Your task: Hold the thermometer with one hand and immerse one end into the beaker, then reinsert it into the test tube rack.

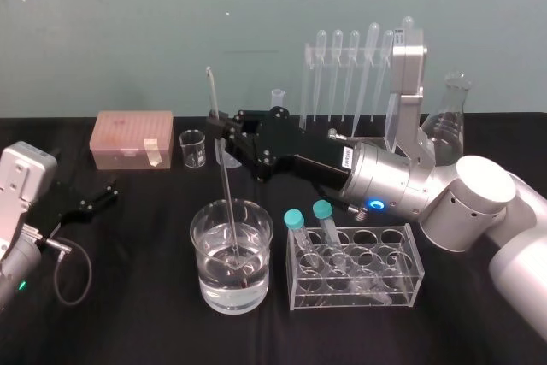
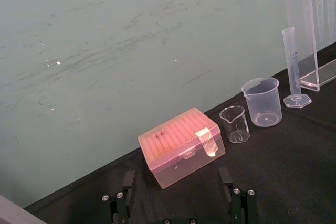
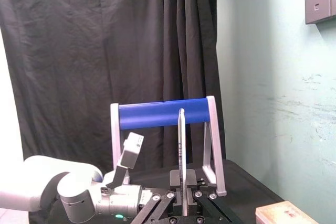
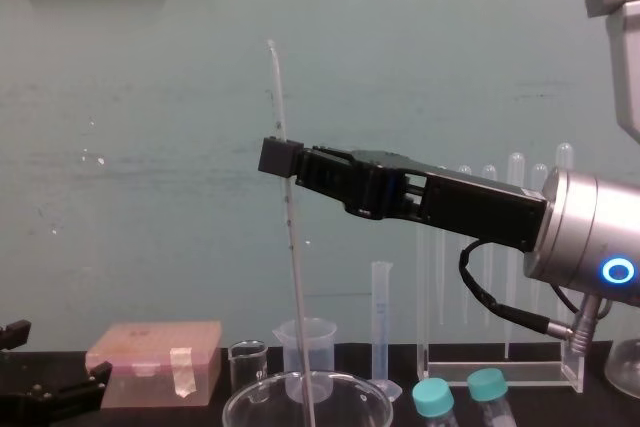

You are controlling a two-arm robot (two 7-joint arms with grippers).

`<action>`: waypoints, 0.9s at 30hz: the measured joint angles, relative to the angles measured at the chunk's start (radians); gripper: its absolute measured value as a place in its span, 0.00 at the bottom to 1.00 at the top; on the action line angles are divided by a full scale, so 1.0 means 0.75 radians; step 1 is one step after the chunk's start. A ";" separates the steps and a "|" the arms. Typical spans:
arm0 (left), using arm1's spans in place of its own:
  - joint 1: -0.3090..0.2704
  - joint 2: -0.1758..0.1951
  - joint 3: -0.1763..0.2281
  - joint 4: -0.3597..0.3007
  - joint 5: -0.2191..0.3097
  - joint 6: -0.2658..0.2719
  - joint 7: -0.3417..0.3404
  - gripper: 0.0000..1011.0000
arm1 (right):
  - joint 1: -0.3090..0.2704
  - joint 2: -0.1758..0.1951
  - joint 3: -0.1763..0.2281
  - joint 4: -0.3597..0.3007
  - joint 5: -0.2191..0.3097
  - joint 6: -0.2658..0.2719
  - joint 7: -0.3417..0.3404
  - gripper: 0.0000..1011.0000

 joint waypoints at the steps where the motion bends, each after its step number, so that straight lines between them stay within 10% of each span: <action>1: 0.000 0.000 0.000 0.000 0.000 0.000 0.000 1.00 | -0.001 0.000 0.001 -0.002 -0.001 0.001 0.000 0.05; 27: 0.000 0.000 0.000 0.000 0.000 0.000 0.000 1.00 | -0.020 0.013 0.009 -0.029 -0.001 0.016 0.002 0.05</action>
